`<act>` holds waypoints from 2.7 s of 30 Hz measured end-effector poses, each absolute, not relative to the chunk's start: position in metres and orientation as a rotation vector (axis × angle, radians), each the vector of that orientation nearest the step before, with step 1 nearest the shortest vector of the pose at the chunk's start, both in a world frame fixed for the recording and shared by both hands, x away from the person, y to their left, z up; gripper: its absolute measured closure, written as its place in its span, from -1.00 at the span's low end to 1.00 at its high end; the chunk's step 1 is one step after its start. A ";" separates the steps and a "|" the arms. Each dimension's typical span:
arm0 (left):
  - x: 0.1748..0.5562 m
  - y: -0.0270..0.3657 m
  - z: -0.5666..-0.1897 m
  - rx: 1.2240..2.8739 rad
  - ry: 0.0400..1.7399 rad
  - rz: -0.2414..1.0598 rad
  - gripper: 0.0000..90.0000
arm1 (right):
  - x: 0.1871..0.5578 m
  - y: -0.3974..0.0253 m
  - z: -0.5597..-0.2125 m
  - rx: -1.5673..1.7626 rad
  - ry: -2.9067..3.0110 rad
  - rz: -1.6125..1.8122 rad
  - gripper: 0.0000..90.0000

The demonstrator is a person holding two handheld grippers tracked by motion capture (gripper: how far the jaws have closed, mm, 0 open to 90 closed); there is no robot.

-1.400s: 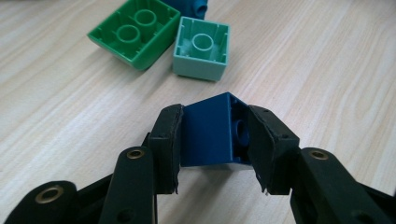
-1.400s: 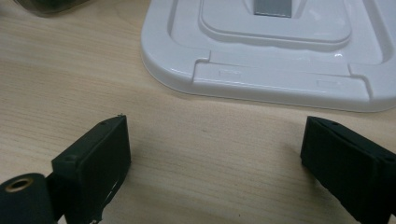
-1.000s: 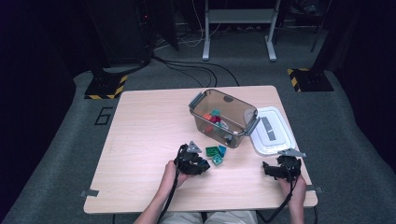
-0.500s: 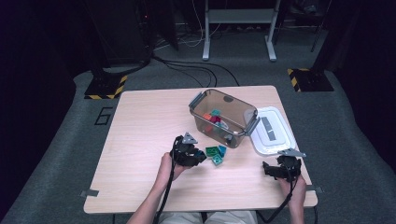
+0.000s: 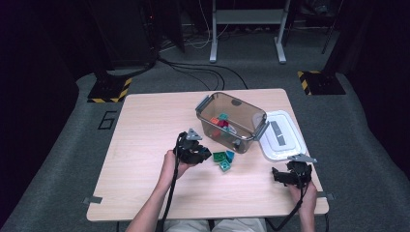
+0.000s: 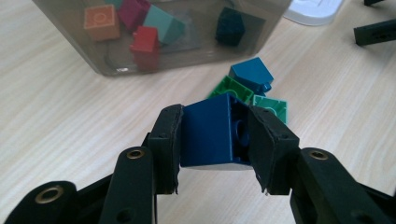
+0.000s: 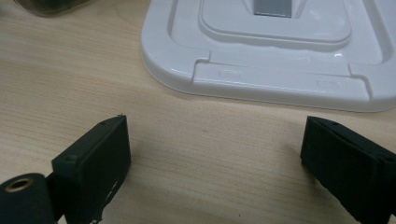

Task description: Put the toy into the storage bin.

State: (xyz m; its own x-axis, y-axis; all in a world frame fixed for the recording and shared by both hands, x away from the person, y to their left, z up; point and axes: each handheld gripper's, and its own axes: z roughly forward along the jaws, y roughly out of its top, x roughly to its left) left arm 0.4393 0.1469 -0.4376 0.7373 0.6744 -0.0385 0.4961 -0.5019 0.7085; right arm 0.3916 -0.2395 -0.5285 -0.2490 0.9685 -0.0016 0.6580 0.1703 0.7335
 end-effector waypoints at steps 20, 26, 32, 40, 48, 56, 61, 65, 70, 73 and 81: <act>0.456 0.151 -0.411 2.189 0.891 0.372 0.26 | 0.392 -0.240 -0.529 1.532 1.976 0.862 -0.82; 0.460 0.152 -0.404 2.186 0.892 0.384 0.26 | 0.392 -0.240 -0.528 1.532 1.976 0.862 -0.82; 0.463 0.152 -0.398 2.184 0.890 0.398 0.26 | 0.392 -0.239 -0.529 1.533 1.975 0.862 -0.82; 0.469 0.152 -0.386 2.184 0.899 0.416 0.26 | 0.392 -0.240 -0.529 1.532 1.976 0.862 -0.82; 0.476 0.152 -0.371 2.179 0.900 0.440 0.26 | 0.392 -0.239 -0.528 1.535 1.973 0.861 -0.82; 0.484 0.148 -0.361 2.186 0.894 0.457 0.26 | 0.392 -0.239 -0.529 1.535 1.973 0.862 -0.82; 0.491 0.146 -0.356 2.189 0.894 0.466 0.26 | 0.392 -0.240 -0.528 1.535 1.974 0.862 -0.82; 0.495 0.145 -0.352 2.188 0.900 0.477 0.26 | 0.392 -0.240 -0.528 1.535 1.973 0.862 -0.82; 0.499 0.142 -0.345 2.191 0.891 0.488 0.26 | 0.392 -0.240 -0.529 1.534 1.973 0.862 -0.82; 0.502 0.139 -0.345 2.189 0.890 0.481 0.26 | 0.392 -0.240 -0.528 1.535 1.973 0.862 -0.82; 0.512 0.132 -0.343 2.187 0.902 0.472 0.26 | 0.392 -0.240 -0.528 1.536 1.974 0.864 -0.81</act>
